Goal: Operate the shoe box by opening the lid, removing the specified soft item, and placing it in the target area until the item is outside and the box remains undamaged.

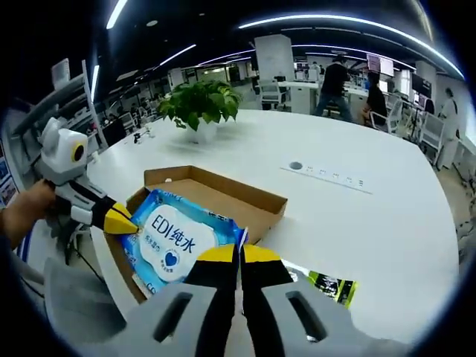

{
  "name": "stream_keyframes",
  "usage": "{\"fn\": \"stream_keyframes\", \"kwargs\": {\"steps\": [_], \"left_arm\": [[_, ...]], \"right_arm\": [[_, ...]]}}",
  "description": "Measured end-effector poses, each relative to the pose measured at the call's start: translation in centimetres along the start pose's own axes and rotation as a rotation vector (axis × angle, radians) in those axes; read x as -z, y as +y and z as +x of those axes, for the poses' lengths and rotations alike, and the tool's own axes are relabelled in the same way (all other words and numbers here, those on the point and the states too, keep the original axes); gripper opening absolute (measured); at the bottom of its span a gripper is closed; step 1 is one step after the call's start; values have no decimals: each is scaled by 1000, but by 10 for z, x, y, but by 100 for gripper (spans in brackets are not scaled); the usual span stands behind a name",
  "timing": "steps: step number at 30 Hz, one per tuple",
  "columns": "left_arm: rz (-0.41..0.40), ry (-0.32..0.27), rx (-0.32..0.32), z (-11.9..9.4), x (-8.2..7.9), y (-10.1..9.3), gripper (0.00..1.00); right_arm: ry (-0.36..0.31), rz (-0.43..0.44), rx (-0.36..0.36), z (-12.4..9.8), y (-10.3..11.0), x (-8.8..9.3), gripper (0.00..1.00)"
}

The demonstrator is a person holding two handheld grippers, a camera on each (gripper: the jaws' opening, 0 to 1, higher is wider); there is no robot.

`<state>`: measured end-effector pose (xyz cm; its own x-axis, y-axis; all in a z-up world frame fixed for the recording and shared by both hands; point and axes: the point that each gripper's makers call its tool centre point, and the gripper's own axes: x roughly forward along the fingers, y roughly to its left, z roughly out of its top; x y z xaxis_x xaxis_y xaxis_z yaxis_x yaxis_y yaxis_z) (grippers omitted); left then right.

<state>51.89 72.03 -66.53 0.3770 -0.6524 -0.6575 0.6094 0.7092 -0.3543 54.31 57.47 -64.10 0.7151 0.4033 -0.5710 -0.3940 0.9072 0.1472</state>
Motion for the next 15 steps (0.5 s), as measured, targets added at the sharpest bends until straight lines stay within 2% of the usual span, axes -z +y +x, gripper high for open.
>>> {"fn": "stream_keyframes", "kwargs": {"steps": [15], "left_arm": [[36, 23, 53, 34, -6, -40, 0]], "right_arm": [[19, 37, 70, -21, -44, 14, 0]]}}
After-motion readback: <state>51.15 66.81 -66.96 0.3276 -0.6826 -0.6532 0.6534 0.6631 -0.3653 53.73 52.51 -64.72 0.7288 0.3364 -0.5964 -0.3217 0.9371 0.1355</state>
